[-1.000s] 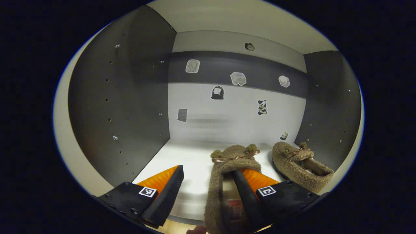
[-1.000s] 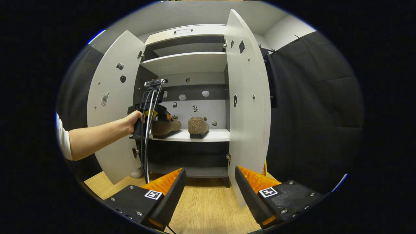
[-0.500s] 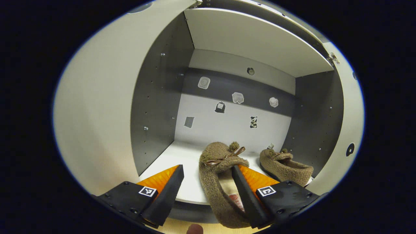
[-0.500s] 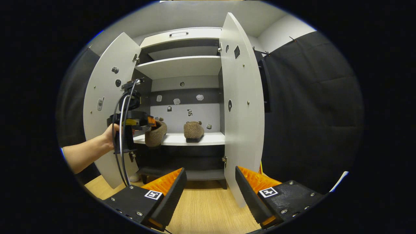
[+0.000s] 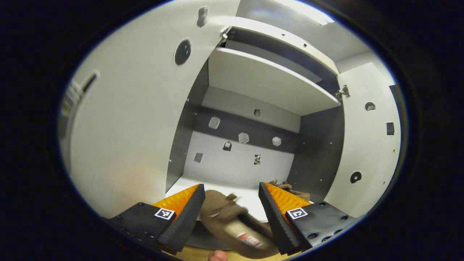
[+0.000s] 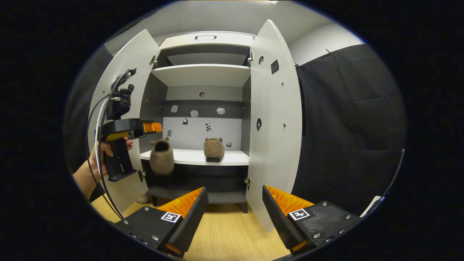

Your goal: Grab one shoe with the right hand and put it into the shoe cabinet, grab the other shoe with the left hand and put it into the shoe cabinet; then close the right door with the right hand and the left door with the left hand.

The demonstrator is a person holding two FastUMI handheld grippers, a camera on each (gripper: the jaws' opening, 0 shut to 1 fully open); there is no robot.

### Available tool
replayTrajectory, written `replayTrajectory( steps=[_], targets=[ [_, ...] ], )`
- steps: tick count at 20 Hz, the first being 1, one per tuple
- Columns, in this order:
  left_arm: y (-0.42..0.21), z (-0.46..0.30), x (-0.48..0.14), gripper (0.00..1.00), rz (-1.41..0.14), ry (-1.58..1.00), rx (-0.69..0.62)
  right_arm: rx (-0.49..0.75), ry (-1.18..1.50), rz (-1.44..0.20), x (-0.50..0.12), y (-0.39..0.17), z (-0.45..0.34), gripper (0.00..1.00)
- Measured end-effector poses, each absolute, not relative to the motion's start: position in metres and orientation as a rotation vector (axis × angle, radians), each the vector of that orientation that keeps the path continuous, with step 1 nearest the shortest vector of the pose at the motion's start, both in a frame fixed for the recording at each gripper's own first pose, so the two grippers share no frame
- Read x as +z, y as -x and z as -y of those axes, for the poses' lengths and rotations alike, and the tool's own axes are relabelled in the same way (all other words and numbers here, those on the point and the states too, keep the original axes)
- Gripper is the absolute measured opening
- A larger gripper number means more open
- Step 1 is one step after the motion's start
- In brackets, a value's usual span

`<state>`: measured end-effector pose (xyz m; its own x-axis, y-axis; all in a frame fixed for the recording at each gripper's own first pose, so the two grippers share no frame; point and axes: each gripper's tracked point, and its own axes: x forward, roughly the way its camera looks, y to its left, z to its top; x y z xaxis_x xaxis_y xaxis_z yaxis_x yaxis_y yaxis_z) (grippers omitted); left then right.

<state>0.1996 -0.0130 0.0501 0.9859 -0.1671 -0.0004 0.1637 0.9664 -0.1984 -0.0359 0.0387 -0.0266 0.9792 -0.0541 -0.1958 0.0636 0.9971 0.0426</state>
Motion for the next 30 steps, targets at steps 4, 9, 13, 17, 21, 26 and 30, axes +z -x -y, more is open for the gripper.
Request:
replayTrajectory(
  steps=[4, 9, 13, 17, 21, 26, 30],
  targets=[
    [-0.148, 0.019, 0.068, 0.96, -0.027, 0.18, -0.196, -0.076, -0.086, -0.172, -0.003, 0.04, -0.016, 0.92],
    [-0.102, -0.005, 0.022, 0.97, -0.08, 0.195, -0.148, 0.007, -0.043, -0.16, 0.0, 0.041, -0.002, 0.92],
    [-0.074, -0.005, -0.012, 0.94, -0.099, 0.03, -0.127, 0.108, -0.064, -0.143, -0.004, 0.032, -0.007, 0.92],
    [-0.03, 0.001, -0.078, 0.99, -0.238, 0.075, -0.12, 0.168, -0.072, -0.151, -0.018, 0.024, -0.013, 0.93],
    [0.007, -0.024, -0.174, 0.96, -0.363, 0.062, 0.004, 0.2, -0.099, -0.161, -0.028, 0.018, -0.014, 0.92],
    [0.03, -0.008, -0.271, 0.94, -0.523, 0.156, 0.004, 0.19, -0.096, -0.186, -0.036, 0.014, -0.003, 0.92],
    [0.02, 0.005, -0.309, 0.95, -0.607, 0.178, -0.022, 0.174, -0.078, -0.199, -0.037, 0.016, 0.009, 0.92]
  ],
)
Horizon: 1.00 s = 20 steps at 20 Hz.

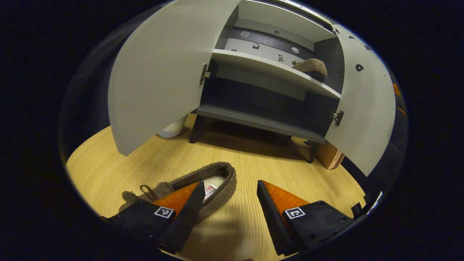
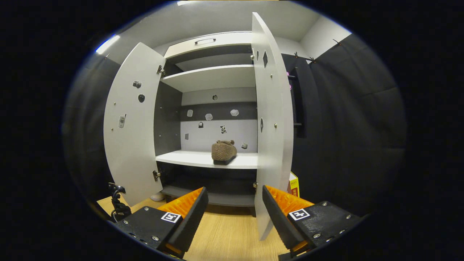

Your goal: Grab one shoe with the right hand and put it into the shoe cabinet, grab the other shoe with the left hand and put it into the shoe cabinet; then close the right door with the right hand and the left door with the left hand.

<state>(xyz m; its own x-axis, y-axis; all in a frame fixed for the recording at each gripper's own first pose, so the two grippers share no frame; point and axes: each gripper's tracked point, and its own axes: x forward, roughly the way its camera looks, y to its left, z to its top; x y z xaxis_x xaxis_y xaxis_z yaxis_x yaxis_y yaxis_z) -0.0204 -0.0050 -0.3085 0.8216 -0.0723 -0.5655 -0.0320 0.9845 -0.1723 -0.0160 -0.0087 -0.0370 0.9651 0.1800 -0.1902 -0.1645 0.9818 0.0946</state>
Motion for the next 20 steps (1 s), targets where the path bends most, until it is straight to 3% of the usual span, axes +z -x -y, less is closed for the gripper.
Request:
replayTrajectory(
  steps=[3, 7, 11, 12, 20],
  targets=[
    [0.01, 0.008, -0.326, 0.92, -0.654, 0.183, -0.045, 0.17, -0.088, -0.201, -0.036, 0.02, 0.015, 0.92],
    [0.0, -0.001, -0.347, 0.77, -0.693, 0.178, -0.032, 0.159, -0.096, -0.201, -0.038, 0.022, 0.022, 0.92],
    [0.003, 0.005, -0.35, 0.29, -0.715, 0.161, -0.078, 0.159, -0.108, -0.218, -0.044, 0.023, 0.025, 0.92],
    [0.005, 0.007, -0.348, 0.12, -0.718, 0.159, -0.083, 0.162, -0.115, -0.222, -0.046, 0.022, 0.024, 0.92],
    [0.007, 0.044, -0.253, 0.06, -0.592, 0.186, -0.147, 0.19, -0.12, -0.218, -0.047, 0.022, 0.014, 0.92]
  ],
)
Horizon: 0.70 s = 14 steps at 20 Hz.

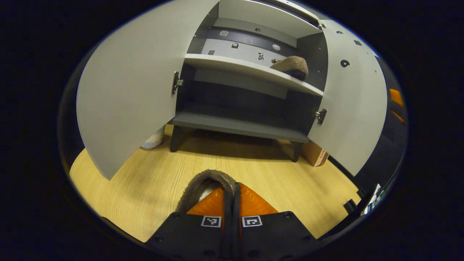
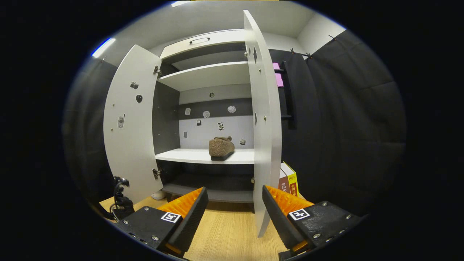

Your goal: Grab one shoe with the right hand and put it into the shoe cabinet, grab the other shoe with the left hand and put it into the shoe cabinet; then close the right door with the right hand and the left door with the left hand.

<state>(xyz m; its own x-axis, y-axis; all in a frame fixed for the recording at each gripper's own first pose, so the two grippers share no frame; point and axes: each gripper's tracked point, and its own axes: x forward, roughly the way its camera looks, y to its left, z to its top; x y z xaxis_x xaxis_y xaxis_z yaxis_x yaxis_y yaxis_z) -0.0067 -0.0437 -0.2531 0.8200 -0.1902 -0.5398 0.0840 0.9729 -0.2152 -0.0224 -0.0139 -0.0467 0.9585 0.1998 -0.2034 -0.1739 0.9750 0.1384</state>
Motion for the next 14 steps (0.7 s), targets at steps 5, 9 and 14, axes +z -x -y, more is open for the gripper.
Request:
replayTrajectory(
  steps=[5, 9, 14],
  targets=[
    [-0.062, 0.067, -0.124, 0.06, -0.419, 0.145, -0.182, 0.207, -0.112, -0.19, -0.041, 0.023, 0.006, 0.92],
    [-0.166, 0.084, -0.011, 0.06, -0.288, 0.195, -0.194, 0.21, -0.127, -0.172, -0.038, 0.027, 0.003, 0.92],
    [-0.31, 0.106, 0.038, 0.06, -0.256, 0.16, -0.197, 0.18, -0.141, -0.167, -0.036, 0.032, 0.011, 0.92]
  ],
)
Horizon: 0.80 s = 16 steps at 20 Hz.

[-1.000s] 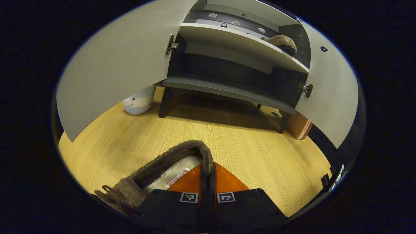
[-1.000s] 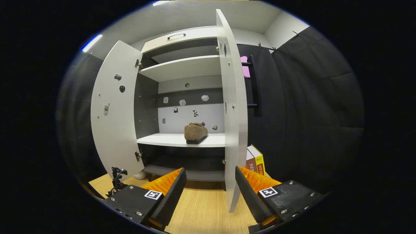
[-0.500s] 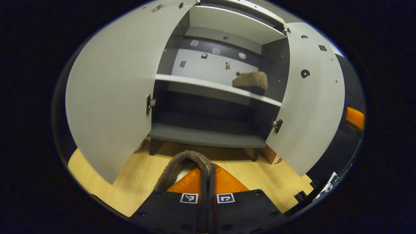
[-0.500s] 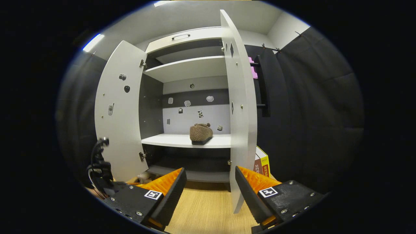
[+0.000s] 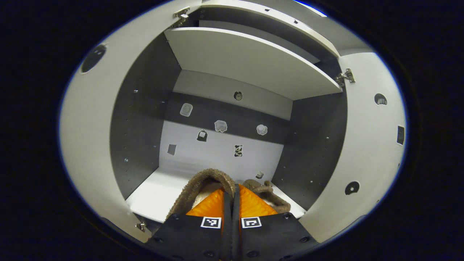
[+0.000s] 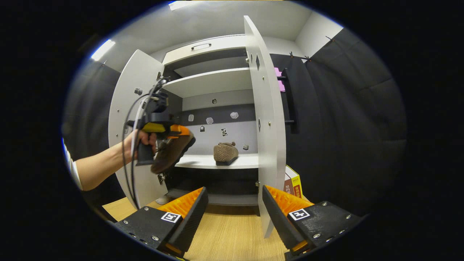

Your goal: Grab one shoe with the right hand and put it into the shoe cabinet, grab the other shoe with the left hand and put it into the shoe cabinet; then close the right door with the right hand and the left door with the left hand.

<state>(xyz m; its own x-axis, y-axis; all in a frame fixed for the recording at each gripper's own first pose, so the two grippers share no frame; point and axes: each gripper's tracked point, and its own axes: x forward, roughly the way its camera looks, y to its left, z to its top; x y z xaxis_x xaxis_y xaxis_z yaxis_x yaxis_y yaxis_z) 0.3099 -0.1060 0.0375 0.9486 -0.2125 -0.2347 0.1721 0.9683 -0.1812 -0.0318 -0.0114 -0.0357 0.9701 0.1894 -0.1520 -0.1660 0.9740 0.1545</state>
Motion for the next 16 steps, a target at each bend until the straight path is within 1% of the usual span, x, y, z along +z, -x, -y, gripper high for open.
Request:
replayTrajectory(
  steps=[2, 4, 7, 9, 10, 11, 13, 15, 16],
  targets=[
    [-0.355, 0.112, 0.02, 0.06, -0.292, 0.114, -0.182, 0.162, -0.132, -0.166, -0.034, 0.033, 0.018, 0.93],
    [-0.386, 0.114, -0.001, 0.06, -0.336, 0.099, -0.156, 0.135, -0.124, -0.169, -0.035, 0.034, 0.026, 0.93],
    [-0.409, 0.107, -0.026, 0.06, -0.396, 0.05, -0.117, 0.095, -0.137, -0.181, -0.037, 0.033, 0.04, 0.92],
    [-0.416, 0.099, -0.035, 0.08, -0.414, 0.017, -0.088, 0.069, -0.14, -0.183, -0.039, 0.032, 0.049, 0.93],
    [-0.417, 0.094, -0.036, 0.17, -0.413, 0.002, -0.073, 0.06, -0.14, -0.187, -0.042, 0.033, 0.052, 0.92],
    [-0.42, 0.09, -0.034, 0.22, -0.404, -0.009, -0.059, 0.055, -0.139, -0.19, -0.043, 0.032, 0.054, 0.92],
    [-0.419, 0.092, -0.03, 0.36, -0.398, -0.013, -0.071, 0.056, -0.139, -0.192, -0.043, 0.03, 0.056, 0.92],
    [-0.412, 0.093, -0.03, 0.58, -0.41, -0.013, -0.081, 0.06, -0.142, -0.189, -0.043, 0.028, 0.056, 0.92],
    [-0.407, 0.094, -0.028, 0.78, -0.403, -0.006, -0.085, 0.061, -0.144, -0.181, -0.039, 0.027, 0.057, 0.92]
  ],
)
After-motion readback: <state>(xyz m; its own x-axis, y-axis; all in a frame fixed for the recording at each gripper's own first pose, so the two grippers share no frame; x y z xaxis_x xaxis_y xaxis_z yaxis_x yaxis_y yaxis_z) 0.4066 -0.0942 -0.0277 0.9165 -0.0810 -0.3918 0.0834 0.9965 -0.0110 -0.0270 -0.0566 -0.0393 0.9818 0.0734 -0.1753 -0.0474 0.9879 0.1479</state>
